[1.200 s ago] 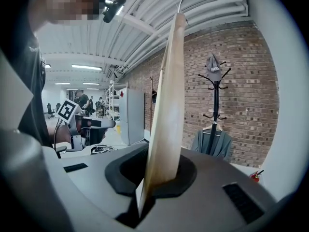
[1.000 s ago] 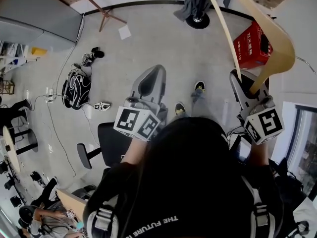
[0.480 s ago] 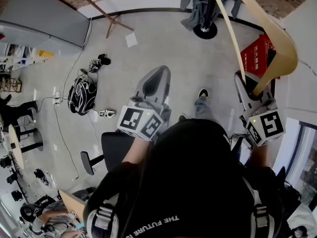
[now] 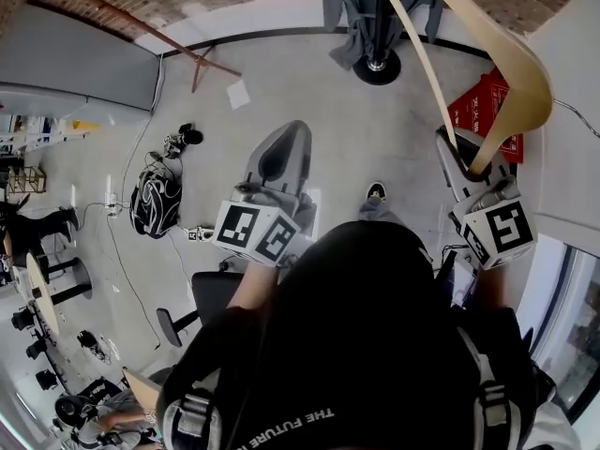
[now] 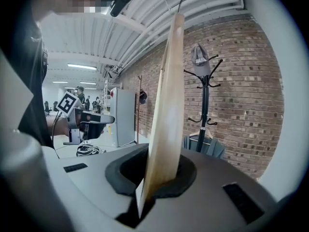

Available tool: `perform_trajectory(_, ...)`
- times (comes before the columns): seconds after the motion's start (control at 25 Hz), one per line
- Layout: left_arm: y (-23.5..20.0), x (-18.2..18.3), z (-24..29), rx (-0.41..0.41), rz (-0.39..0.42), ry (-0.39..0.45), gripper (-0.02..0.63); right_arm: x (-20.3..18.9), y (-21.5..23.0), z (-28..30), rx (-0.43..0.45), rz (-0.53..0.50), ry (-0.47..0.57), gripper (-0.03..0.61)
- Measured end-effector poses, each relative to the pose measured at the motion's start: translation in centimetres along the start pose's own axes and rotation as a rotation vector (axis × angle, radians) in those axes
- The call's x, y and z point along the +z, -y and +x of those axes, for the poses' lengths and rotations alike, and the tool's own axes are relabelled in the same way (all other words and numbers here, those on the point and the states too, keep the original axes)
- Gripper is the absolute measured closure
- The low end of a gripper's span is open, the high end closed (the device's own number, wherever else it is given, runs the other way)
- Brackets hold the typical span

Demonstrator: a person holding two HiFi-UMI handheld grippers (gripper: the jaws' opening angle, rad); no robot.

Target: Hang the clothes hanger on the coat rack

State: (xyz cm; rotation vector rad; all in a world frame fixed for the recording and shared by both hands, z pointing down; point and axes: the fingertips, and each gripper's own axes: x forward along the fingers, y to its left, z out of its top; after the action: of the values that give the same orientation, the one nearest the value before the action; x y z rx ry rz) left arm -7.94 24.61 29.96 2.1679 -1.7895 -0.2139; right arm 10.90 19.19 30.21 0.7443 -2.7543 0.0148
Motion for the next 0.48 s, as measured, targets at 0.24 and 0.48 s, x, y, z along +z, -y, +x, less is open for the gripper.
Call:
perform_trajectory(0.24, 0.4, -0.2, 5.7, 0.011, 0.016, -0.024, 0.584, -1.7, 5.3, 1.4, 0.019, 0.045, -0.034, 0.549)
perform_trajectory(0.48, -0.2, -0.2, 9.4, 0.039, 0.014, -0.029, 0.584, -2.7, 9.5, 3.7, 0.04, 0.039, -0.059, 0.549)
